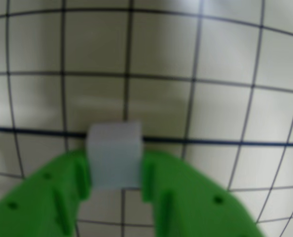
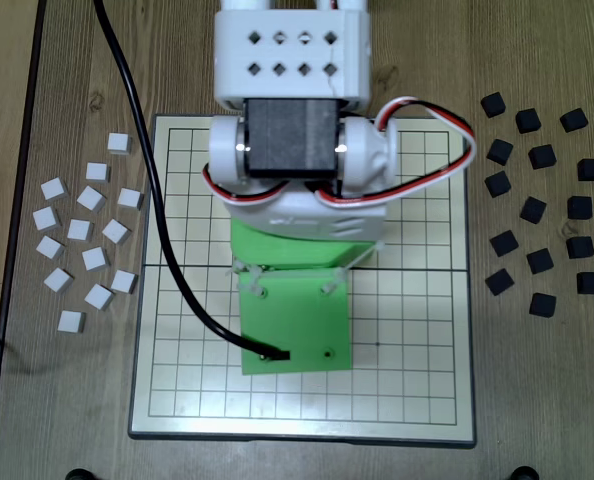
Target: Grasp a White stone and put it on the board on position (0,0).
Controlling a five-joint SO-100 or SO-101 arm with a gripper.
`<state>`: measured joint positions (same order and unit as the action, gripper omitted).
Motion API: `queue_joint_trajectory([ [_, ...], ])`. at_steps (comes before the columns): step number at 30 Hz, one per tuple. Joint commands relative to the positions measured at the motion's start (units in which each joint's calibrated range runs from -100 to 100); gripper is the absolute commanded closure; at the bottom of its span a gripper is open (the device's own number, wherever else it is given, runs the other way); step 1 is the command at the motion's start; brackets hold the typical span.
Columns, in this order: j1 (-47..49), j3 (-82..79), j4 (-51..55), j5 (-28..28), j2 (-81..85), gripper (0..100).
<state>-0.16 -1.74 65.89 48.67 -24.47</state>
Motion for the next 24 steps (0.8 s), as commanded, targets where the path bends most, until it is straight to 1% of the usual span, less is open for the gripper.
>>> queue_joint_trajectory([
  [1, -0.2, 0.6, -0.9, 0.0, 2.9, 94],
  [24, -0.2, -0.3, -1.8, -0.4, 2.9, 93],
])
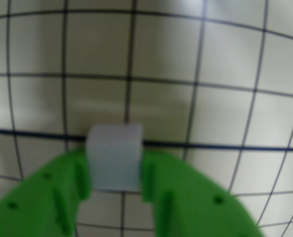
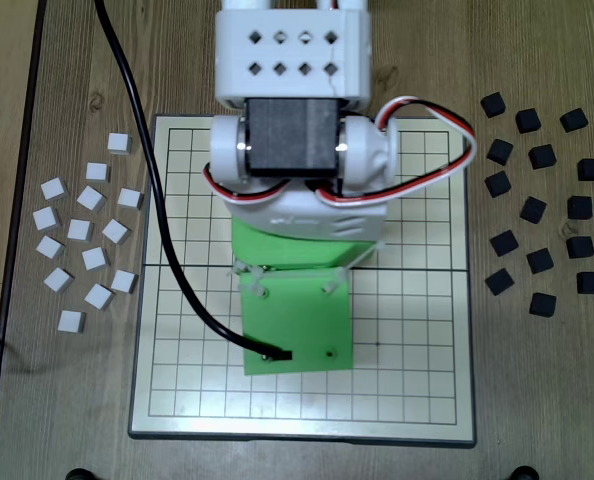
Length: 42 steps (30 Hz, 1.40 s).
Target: Grasp a White stone and put it on the board on position (0,0).
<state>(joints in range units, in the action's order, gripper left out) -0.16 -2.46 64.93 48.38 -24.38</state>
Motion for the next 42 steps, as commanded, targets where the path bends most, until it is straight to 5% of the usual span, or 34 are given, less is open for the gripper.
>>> queue_joint_trajectory([
  [1, -0.2, 0.3, -1.0, 0.0, 2.8, 93],
  [42, -0.2, -3.0, -3.3, -0.5, 3.7, 90],
])
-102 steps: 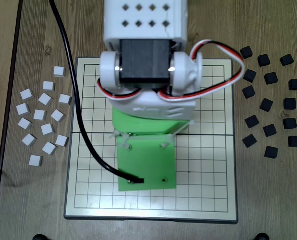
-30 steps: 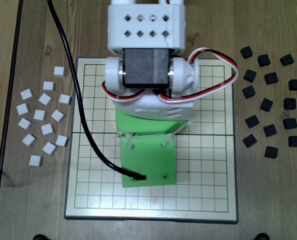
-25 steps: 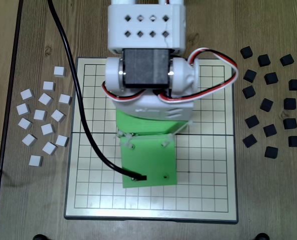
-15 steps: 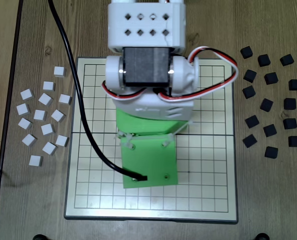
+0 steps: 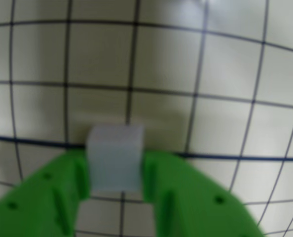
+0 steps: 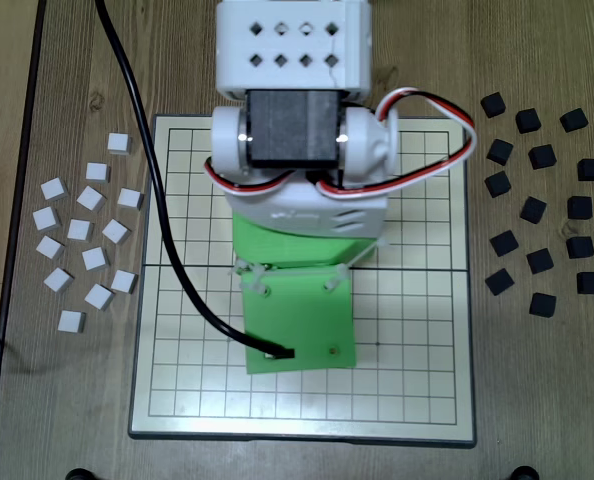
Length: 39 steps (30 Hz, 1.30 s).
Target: Grasp a White stone and put it on the board on position (0,0).
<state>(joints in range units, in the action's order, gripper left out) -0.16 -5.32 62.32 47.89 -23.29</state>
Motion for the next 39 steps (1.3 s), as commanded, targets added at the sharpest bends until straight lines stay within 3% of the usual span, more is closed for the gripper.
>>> queue_joint_trajectory([
  [1, -0.2, -0.1, -0.7, 0.0, 2.6, 89],
  [27, -0.7, 0.6, -0.7, -1.4, 4.5, 86],
  [34, 1.3, 21.6, 15.0, -0.8, 10.1, 85],
  [39, 1.3, 21.9, 15.7, -0.1, 10.4, 87],
])
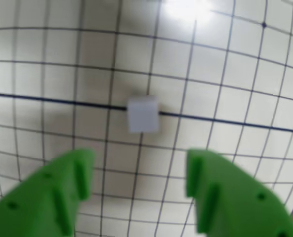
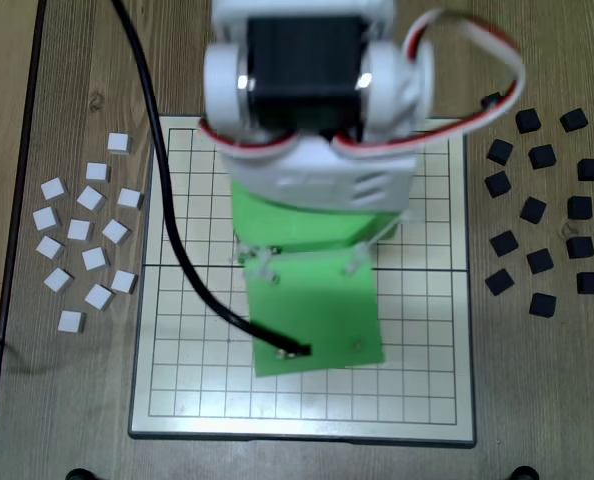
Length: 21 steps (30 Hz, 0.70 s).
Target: Grasp a White stone and put it on the board on position (0,0).
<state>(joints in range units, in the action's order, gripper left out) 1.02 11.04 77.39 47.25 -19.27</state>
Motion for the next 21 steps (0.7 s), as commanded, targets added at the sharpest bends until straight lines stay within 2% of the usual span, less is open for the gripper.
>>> queue_joint_trajectory([
  [1, 0.4, 5.3, 0.6, 0.8, 6.3, 88],
  [10, 0.8, 3.7, 1.4, 1.6, 6.1, 93],
  [21, 0.8, 3.4, 1.3, 1.4, 5.9, 94],
])
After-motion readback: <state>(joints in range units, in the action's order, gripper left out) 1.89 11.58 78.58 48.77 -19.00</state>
